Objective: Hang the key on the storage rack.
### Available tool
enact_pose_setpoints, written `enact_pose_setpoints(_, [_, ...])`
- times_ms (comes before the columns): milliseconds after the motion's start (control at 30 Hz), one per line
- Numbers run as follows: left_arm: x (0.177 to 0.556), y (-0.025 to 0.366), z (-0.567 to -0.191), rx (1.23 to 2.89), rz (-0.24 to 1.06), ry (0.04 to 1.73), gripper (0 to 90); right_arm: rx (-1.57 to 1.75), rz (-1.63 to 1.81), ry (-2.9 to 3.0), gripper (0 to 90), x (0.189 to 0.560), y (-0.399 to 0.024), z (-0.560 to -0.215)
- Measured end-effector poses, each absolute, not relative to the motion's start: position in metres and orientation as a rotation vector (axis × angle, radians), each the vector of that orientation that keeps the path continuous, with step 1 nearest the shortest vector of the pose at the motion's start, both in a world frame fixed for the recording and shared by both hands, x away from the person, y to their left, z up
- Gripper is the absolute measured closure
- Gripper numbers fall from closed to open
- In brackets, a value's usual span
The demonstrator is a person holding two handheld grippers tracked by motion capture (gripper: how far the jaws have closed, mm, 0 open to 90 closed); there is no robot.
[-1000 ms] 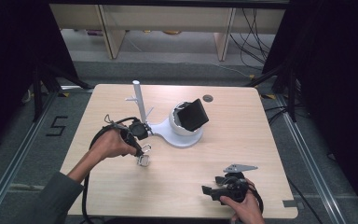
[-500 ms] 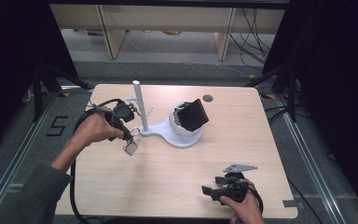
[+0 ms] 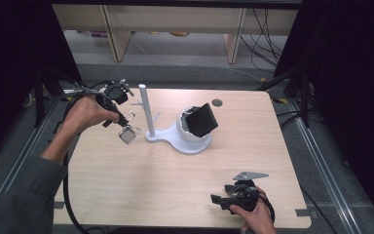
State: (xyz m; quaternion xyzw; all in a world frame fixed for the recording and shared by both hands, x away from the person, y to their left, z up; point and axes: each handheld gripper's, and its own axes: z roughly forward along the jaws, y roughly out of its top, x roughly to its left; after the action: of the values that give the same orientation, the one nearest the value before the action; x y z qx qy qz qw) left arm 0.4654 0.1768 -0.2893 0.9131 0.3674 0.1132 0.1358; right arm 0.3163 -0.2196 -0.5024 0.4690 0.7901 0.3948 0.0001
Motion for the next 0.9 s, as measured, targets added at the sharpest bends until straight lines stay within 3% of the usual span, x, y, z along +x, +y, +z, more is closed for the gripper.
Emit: enact_pose_setpoints(900, [0.504, 0.176, -0.287, 2.586, 0.352, 1.16, 75.1, 1.471, 1.239, 2.499, 24.4, 0.315, -0.218, -0.502])
